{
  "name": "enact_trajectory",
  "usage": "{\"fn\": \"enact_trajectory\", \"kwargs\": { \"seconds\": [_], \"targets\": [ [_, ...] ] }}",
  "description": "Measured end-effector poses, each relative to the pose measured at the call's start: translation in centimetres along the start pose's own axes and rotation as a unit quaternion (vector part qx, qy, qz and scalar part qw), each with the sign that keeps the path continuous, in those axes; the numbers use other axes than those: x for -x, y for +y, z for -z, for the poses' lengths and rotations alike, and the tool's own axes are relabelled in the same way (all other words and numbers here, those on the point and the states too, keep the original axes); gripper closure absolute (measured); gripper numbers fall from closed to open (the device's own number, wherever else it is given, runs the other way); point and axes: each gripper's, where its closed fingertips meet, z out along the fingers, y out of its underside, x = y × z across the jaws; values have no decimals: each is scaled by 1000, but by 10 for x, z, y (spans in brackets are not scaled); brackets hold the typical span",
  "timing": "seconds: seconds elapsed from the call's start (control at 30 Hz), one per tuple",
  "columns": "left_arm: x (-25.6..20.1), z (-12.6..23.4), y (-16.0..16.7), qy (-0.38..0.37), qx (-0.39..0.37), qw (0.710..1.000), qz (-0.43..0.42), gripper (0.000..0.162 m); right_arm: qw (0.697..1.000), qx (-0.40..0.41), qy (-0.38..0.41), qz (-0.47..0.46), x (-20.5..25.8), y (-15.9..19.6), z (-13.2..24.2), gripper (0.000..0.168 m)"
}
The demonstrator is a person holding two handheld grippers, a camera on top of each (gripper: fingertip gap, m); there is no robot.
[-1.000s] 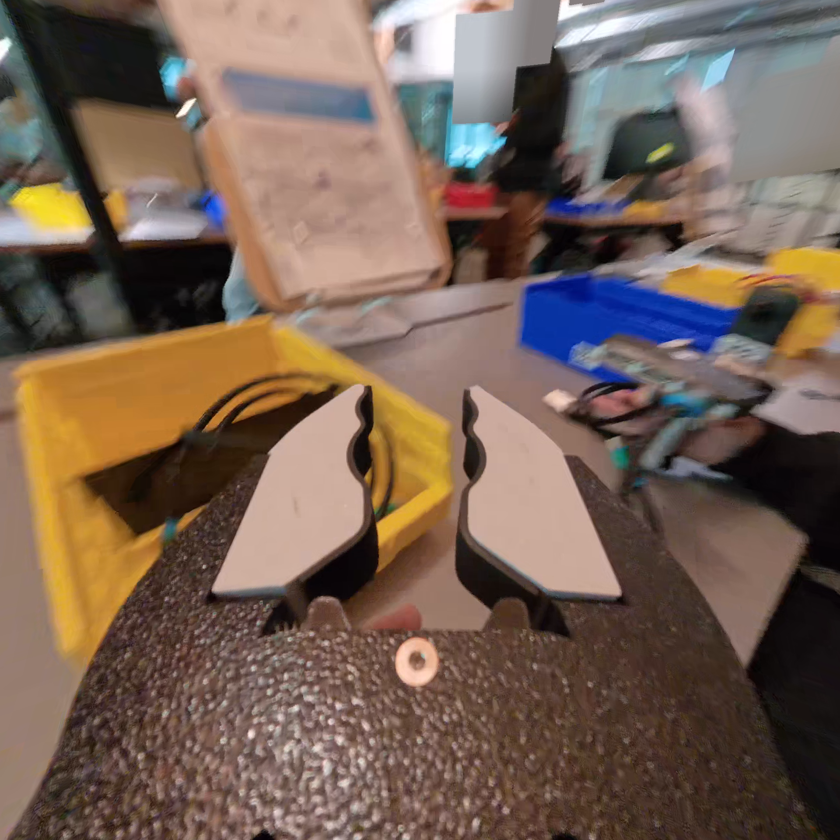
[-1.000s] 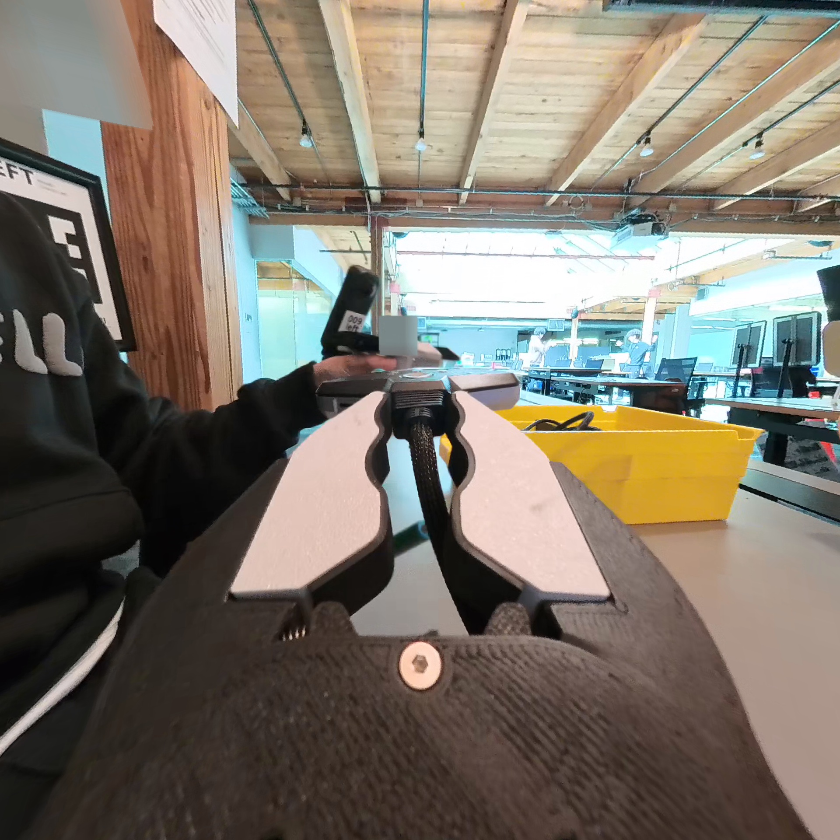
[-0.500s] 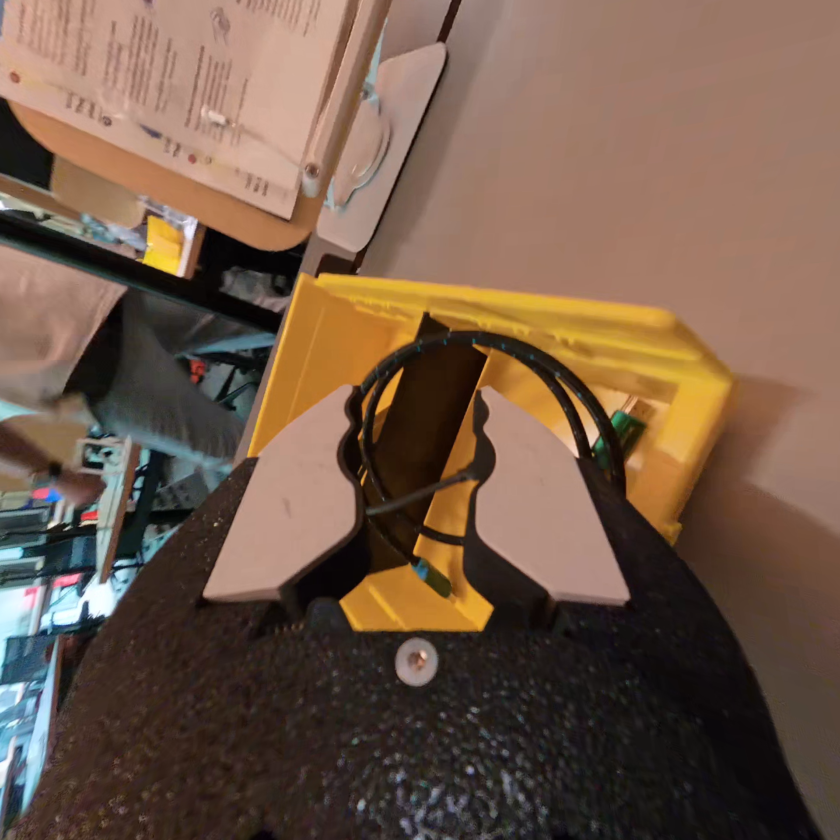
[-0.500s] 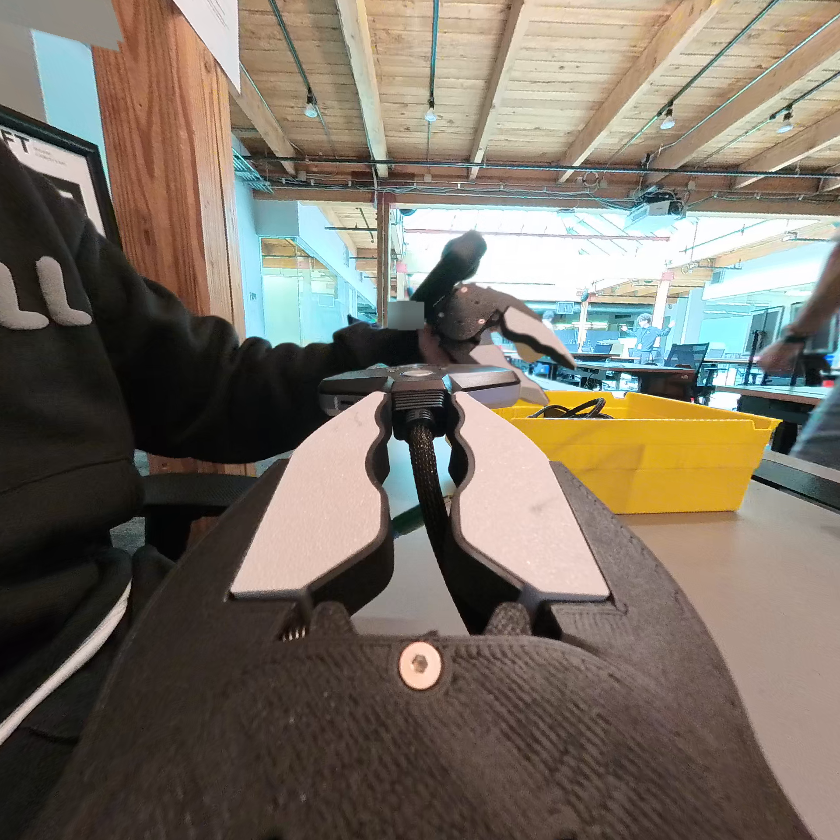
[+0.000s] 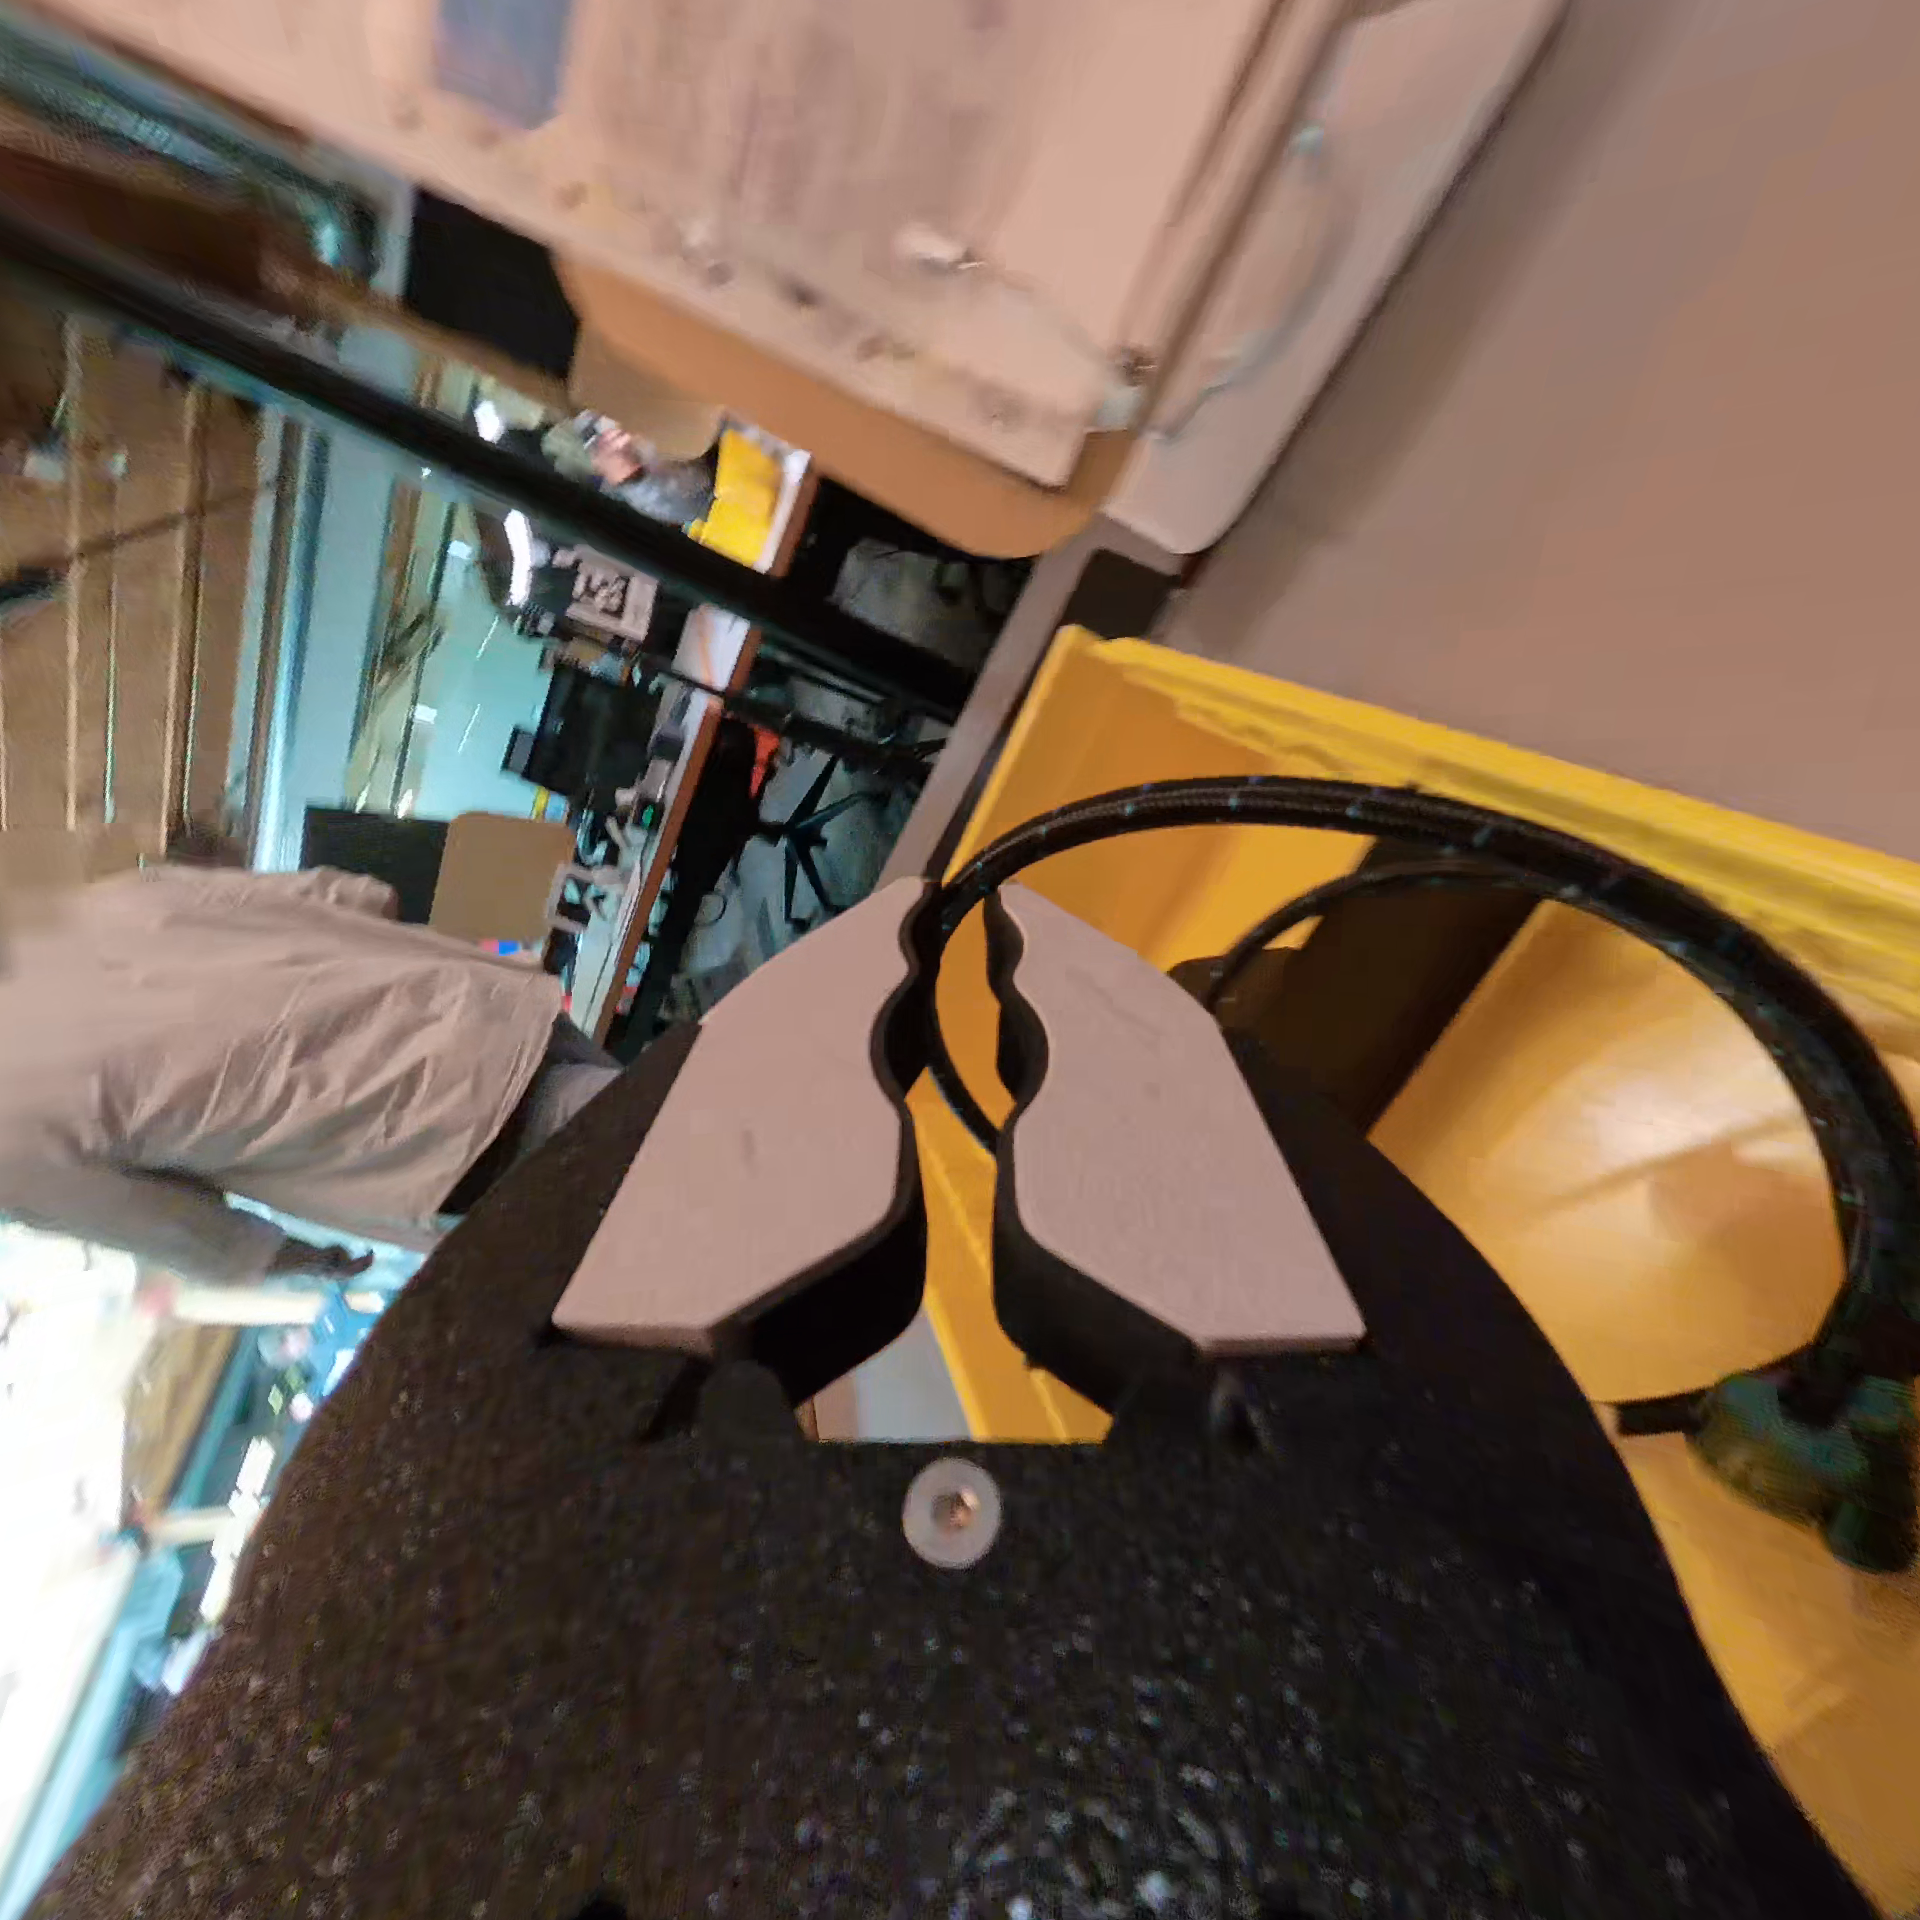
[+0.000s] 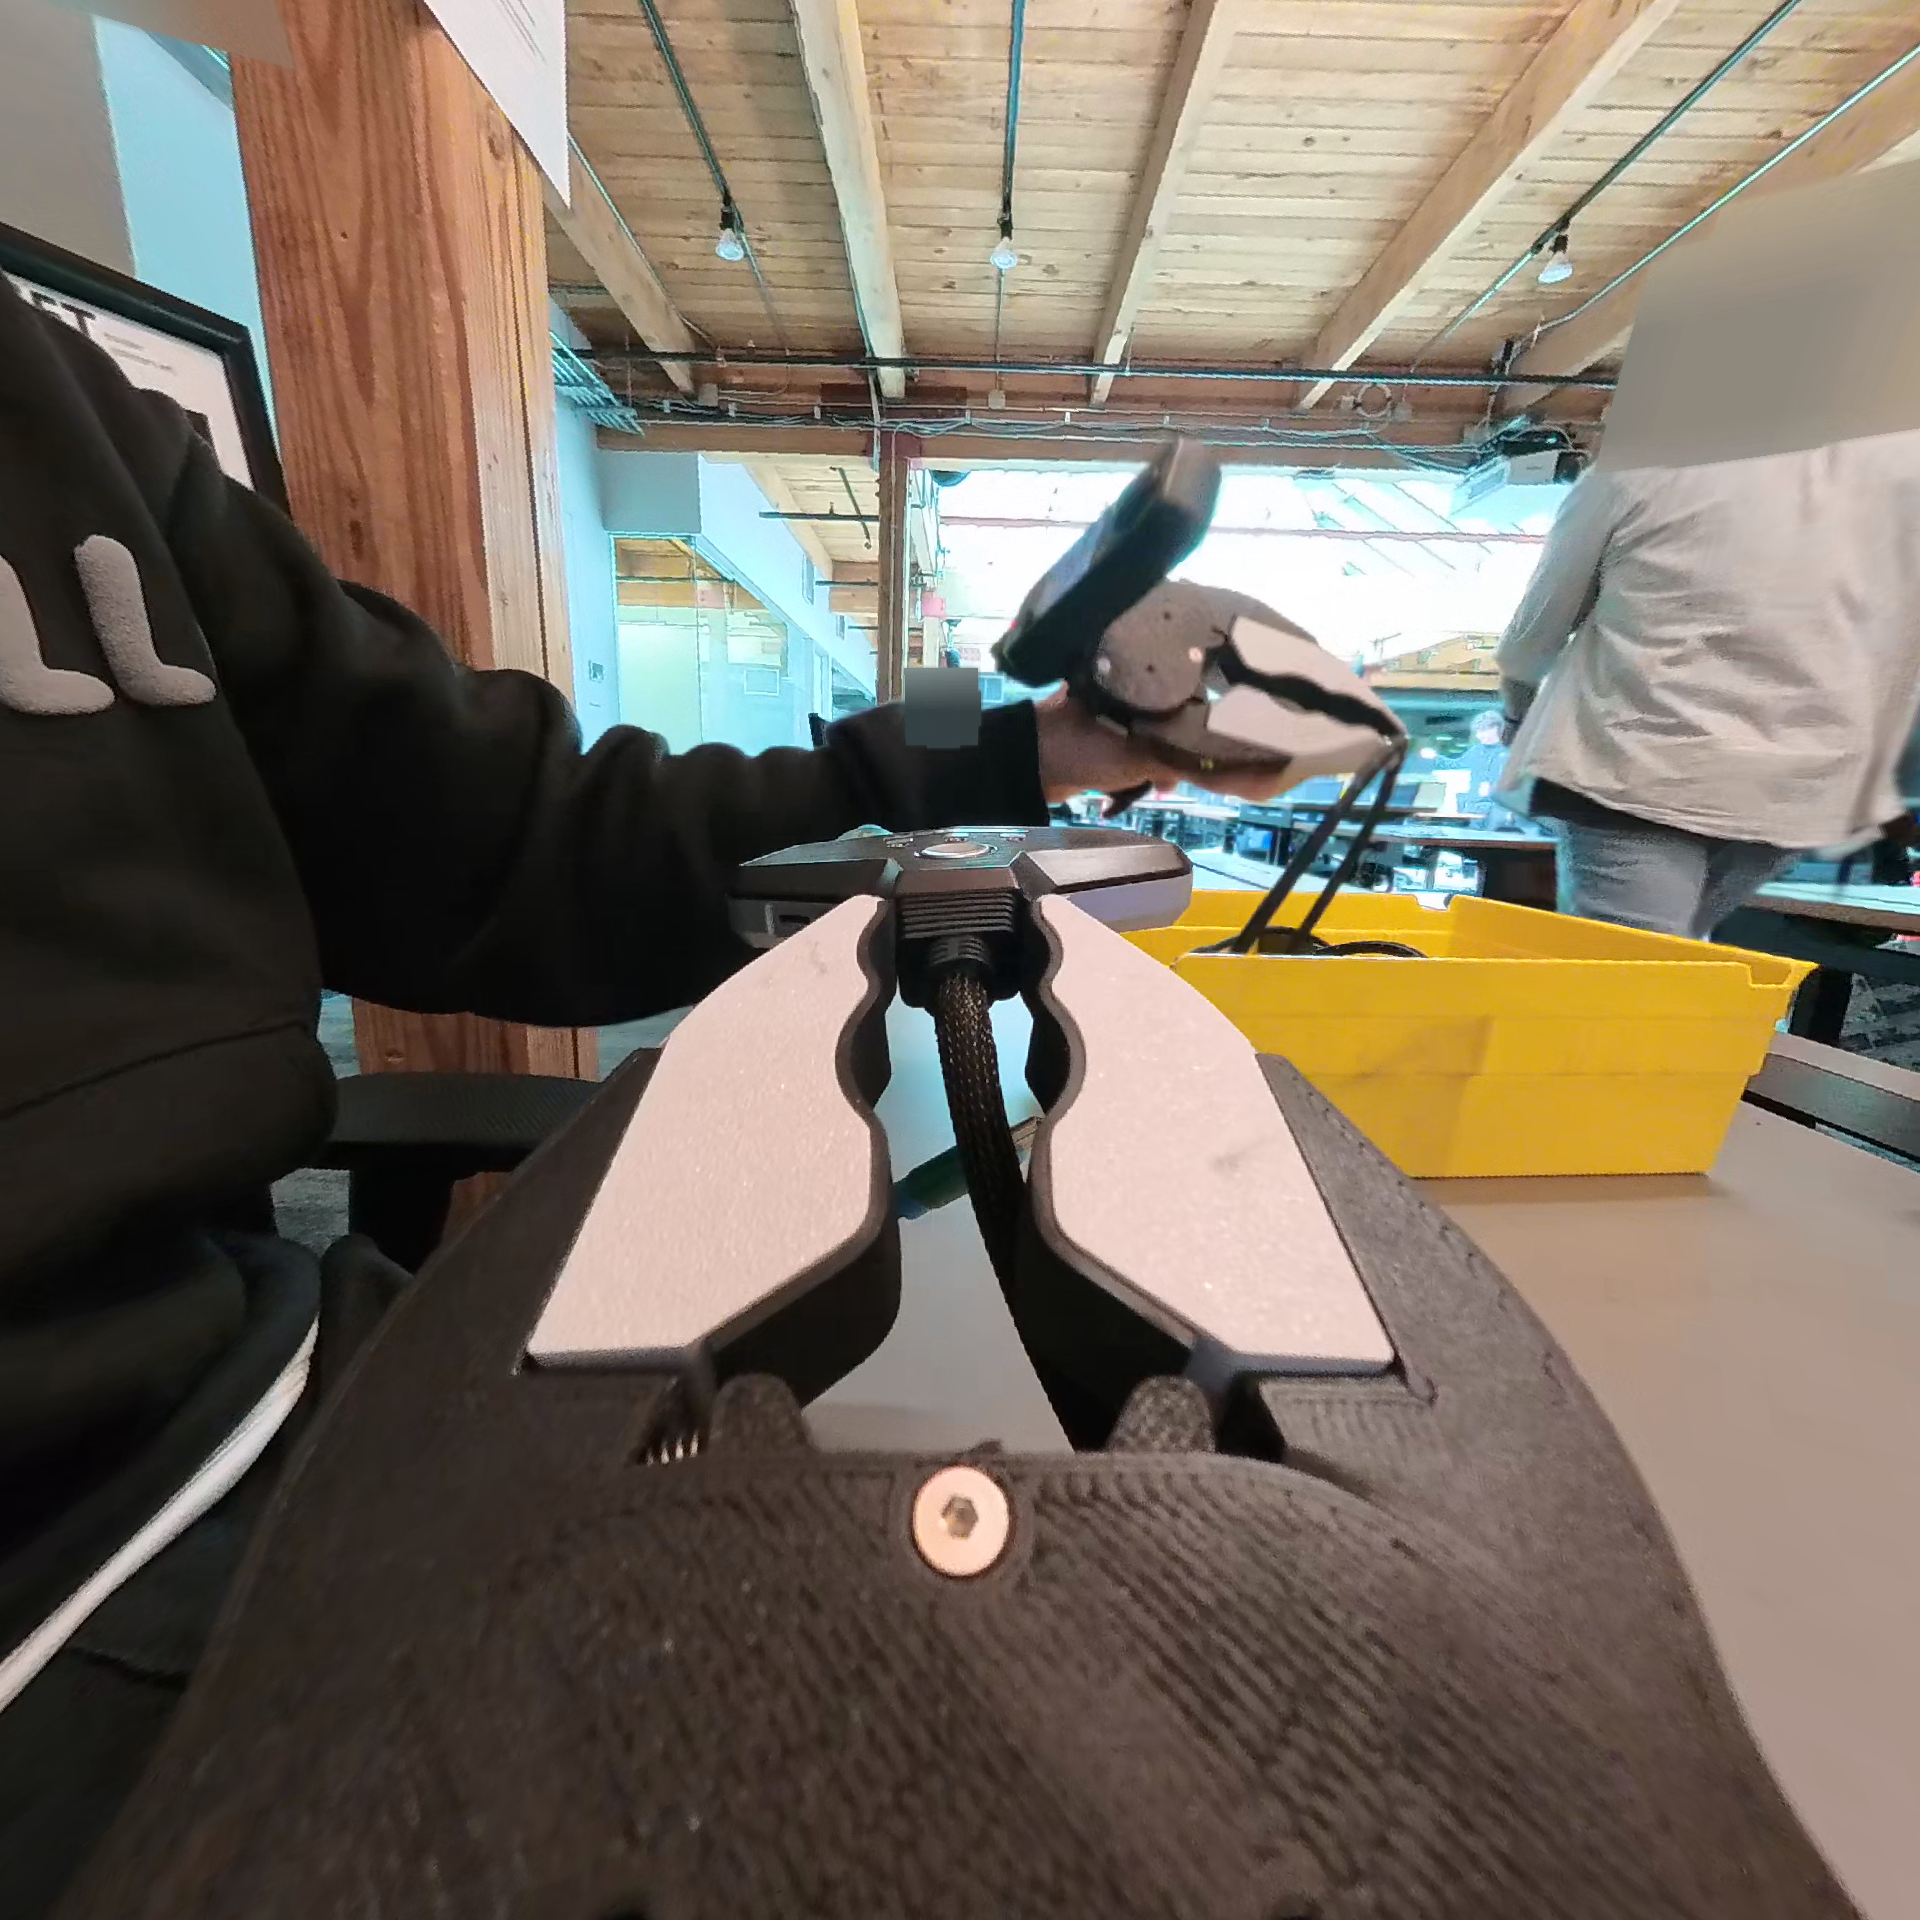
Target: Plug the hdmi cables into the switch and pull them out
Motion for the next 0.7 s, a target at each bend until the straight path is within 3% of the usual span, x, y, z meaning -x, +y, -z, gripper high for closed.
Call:
{"fn": "enact_trajectory", "kwargs": {
  "seconds": [0.2, 0.4, 0.7],
  "targets": [
    [61, 33, 16, -40, -12, 981, 190, 156, 1000, 0, -1, 1, 0, 0, 0, 145],
    [73, 53, 31, -4, -16, 943, 332, 157, 1000, -2, -1, 3, 1, 0, 0, 145],
    [67, 56, 45, 22, 12, 951, 308, 162, 1000, -3, -3, 4, 1, 0, 0, 145]
  ]
}}
